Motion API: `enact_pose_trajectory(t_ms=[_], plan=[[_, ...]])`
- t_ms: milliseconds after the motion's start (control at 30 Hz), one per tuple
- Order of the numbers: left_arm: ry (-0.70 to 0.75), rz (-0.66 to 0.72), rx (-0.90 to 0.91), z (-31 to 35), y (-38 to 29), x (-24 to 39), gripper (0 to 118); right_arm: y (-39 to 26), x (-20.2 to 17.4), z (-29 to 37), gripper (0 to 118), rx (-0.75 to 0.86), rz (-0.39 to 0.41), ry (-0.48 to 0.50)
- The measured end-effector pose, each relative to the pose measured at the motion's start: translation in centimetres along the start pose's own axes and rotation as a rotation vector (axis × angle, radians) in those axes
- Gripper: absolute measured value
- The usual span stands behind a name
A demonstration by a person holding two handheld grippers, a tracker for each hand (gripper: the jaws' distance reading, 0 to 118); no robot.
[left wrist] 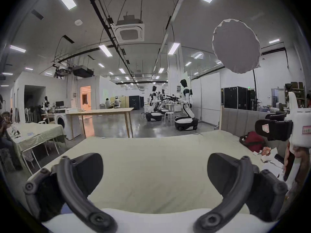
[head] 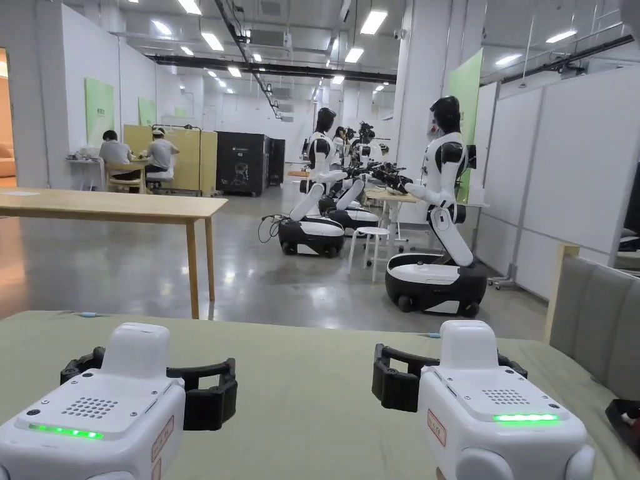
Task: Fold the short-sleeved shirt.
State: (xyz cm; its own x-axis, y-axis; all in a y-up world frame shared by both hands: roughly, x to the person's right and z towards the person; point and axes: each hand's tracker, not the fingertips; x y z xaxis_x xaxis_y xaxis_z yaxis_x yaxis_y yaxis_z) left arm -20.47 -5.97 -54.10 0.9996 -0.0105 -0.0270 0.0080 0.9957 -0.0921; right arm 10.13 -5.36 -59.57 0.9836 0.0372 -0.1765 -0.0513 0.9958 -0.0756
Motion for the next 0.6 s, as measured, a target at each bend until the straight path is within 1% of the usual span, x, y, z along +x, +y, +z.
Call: enact_pose_trajectory(t_ms=[33, 100, 167, 233, 300, 333, 400, 467, 500, 600], plan=[[-0.002, -0.004, 0.008, 0.0, 0.1, 0.1, 118, 0.1, -0.1, 0.1, 118, 0.002, 0.005, 0.002], [0.004, -0.016, 0.01, -0.1, 0.2, 0.2, 118, 0.2, -0.3, 0.3, 118, 0.008, -0.001, 0.004], [0.004, -0.018, 0.012, 0.0, 0.2, 0.4, 118, 0.5, -0.6, 0.3, 118, -0.008, -0.01, 0.014], [0.0, -0.009, 0.014, 0.0, 0.2, 0.3, 118, 0.9, -0.8, 0.3, 118, -0.046, -0.009, -0.007], [-0.003, -0.002, 0.02, 0.3, 0.2, 0.4, 118, 0.9, -0.9, 0.3, 118, -0.058, -0.007, 0.005], [-0.005, 0.002, 0.021, 0.3, 0.2, 0.4, 118, 0.8, -0.7, 0.5, 118, -0.058, -0.015, 0.018], [-0.007, 0.008, 0.016, 0.4, 0.1, 0.4, 118, 0.8, -0.5, 0.8, 118, -0.058, -0.063, 0.049], [-0.006, 0.007, 0.013, 0.4, 0.0, 0.3, 118, 1.1, -0.5, 0.9, 118, -0.078, -0.064, 0.041], [-0.004, 0.005, 0.011, 0.3, 0.0, 0.3, 118, 1.2, -0.7, 1.0, 118, -0.095, -0.052, 0.027], [0.0, 0.011, 0.011, 0.4, 0.1, 0.3, 118, 1.3, -1.5, 1.3, 118, -0.076, -0.004, -0.058]])
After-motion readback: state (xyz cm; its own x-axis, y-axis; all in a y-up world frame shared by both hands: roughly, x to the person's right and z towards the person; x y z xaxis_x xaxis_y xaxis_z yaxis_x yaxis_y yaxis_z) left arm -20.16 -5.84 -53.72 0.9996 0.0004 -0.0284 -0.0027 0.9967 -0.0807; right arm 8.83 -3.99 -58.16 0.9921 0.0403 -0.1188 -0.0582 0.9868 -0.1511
